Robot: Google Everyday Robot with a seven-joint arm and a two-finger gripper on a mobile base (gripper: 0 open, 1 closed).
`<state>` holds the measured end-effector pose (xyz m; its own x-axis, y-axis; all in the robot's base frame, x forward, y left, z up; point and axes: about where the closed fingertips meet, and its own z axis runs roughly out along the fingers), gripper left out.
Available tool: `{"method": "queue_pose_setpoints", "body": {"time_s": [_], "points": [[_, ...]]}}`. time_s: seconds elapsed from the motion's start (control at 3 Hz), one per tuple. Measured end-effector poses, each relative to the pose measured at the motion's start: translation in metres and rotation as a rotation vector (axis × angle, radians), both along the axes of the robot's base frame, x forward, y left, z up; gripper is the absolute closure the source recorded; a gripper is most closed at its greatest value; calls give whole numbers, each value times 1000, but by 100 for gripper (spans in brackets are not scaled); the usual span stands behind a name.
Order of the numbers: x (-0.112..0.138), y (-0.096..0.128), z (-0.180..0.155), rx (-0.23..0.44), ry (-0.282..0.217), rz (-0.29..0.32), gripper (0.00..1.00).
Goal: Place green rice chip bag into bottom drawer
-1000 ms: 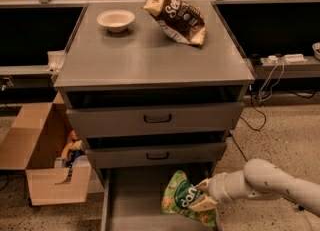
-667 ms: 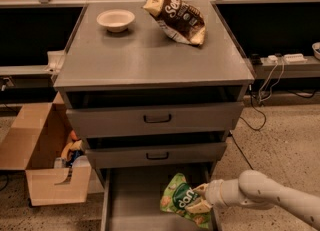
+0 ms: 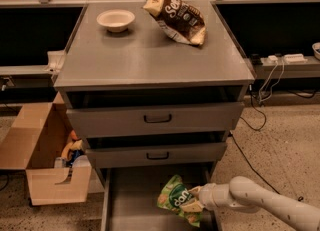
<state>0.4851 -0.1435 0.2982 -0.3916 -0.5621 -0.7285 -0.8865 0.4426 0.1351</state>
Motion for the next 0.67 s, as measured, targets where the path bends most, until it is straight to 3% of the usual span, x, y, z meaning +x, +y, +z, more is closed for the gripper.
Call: {"method": "queue_pose_setpoints", "body": {"time_s": [0.67], "points": [[1,17,-67,0,78,-18,100]]}}
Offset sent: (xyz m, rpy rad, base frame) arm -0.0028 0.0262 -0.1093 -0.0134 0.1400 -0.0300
